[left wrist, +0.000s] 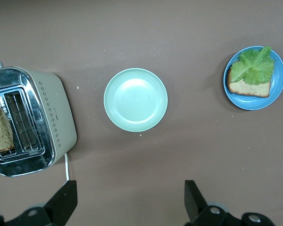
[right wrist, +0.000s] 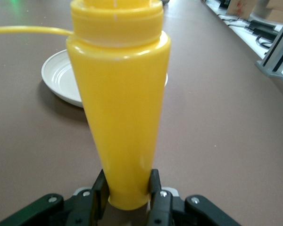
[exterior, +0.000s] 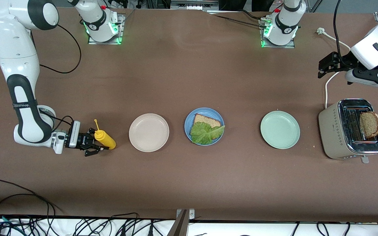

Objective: Make sandwich in blue plate with both arms
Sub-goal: 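Lift the yellow bottle upward with the right gripper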

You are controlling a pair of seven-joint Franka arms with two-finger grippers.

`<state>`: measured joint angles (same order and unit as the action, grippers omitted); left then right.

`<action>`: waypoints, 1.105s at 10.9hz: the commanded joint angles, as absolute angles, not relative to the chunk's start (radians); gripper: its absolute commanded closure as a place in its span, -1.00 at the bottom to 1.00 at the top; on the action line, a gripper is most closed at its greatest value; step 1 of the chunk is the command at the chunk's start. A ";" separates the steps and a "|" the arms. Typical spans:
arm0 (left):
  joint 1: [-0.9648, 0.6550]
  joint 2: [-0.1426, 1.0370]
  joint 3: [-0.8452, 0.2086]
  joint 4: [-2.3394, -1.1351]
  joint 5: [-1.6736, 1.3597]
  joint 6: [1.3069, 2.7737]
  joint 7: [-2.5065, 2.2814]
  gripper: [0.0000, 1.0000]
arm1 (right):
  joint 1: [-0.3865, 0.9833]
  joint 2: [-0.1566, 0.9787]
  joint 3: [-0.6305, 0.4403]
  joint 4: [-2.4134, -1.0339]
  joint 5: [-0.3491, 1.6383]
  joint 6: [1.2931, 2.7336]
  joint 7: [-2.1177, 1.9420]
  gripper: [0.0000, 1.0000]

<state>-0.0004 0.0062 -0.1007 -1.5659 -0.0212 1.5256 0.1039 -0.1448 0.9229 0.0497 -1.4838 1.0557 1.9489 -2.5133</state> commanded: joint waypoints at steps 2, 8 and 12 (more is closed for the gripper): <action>0.003 0.015 -0.103 -1.539 -0.018 1.509 0.107 -1.00 | -0.086 0.766 0.049 -1.493 0.743 1.979 -2.125 1.00; 0.003 0.015 -0.103 -1.539 -0.018 1.509 0.107 -1.00 | 0.189 0.612 -0.087 -1.486 0.429 1.913 -1.535 1.00; 0.003 0.015 -0.103 -1.539 -0.018 1.509 0.107 -1.00 | 0.582 0.591 -0.329 -1.480 0.327 1.852 -1.125 1.00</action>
